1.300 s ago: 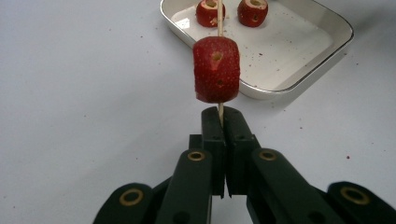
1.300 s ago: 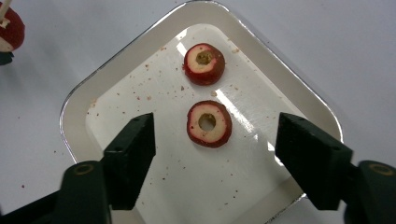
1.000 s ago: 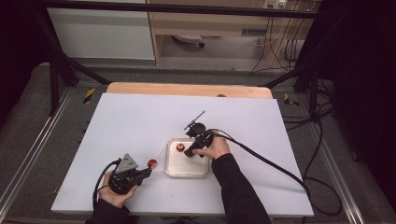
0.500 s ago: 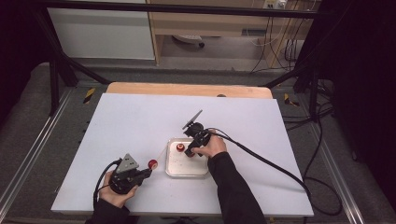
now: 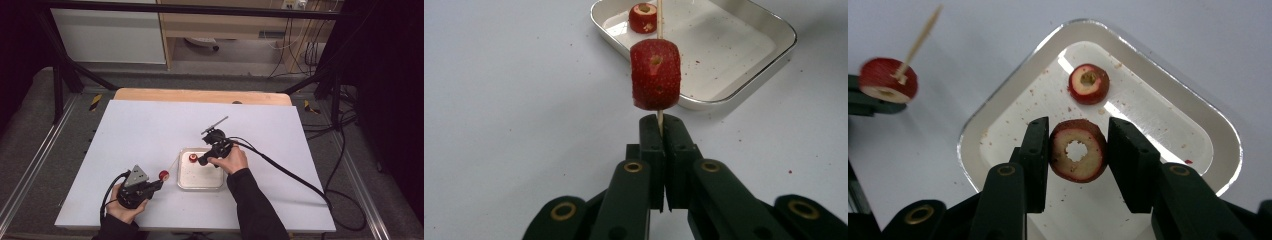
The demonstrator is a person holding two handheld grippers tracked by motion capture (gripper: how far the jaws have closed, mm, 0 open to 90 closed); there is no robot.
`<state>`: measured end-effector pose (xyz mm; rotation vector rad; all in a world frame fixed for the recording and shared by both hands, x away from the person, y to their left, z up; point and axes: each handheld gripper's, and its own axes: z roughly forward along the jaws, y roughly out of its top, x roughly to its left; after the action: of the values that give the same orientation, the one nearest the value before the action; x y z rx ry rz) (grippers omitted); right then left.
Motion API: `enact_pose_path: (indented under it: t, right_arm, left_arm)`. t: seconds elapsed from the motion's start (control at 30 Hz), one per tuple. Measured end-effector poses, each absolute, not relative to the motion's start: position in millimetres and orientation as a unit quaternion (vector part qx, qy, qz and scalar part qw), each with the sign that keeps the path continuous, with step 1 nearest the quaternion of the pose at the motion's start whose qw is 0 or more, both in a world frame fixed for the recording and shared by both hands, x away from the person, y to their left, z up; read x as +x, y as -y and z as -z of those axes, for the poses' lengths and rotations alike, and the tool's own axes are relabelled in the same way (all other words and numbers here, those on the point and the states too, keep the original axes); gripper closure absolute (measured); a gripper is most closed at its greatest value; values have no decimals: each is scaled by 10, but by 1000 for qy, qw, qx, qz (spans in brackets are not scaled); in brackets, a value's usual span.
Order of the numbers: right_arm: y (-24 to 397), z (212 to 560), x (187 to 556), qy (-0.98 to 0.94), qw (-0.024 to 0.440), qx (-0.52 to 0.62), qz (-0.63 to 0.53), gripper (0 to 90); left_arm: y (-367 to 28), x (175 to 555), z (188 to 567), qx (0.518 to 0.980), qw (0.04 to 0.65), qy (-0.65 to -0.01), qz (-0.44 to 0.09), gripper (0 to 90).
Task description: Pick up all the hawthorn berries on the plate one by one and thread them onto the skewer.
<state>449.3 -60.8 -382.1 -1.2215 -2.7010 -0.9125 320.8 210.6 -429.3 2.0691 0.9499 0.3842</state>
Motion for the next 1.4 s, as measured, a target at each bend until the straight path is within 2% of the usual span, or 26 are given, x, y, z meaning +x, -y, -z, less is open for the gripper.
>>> enact_pose_path:
  t: [0.3,0.63,1.03,1.4]
  right_arm:
    - [874,3876,4249,775,22,-430,463,622]
    - [884,4108,4110,651,24,-470,595,623]
    - [776,4225,4045,550,-1,-480,683,624]
    - [720,4305,4001,495,28,-482,723,625]
  left_arm:
    - [-2016,3137,4258,807,422,-380,-163,880]
    - [-1900,3061,4277,799,427,-389,-166,879]
    - [-1806,3032,4303,779,443,-418,-149,879]
    - [-1703,3053,4329,779,450,-410,-151,879]
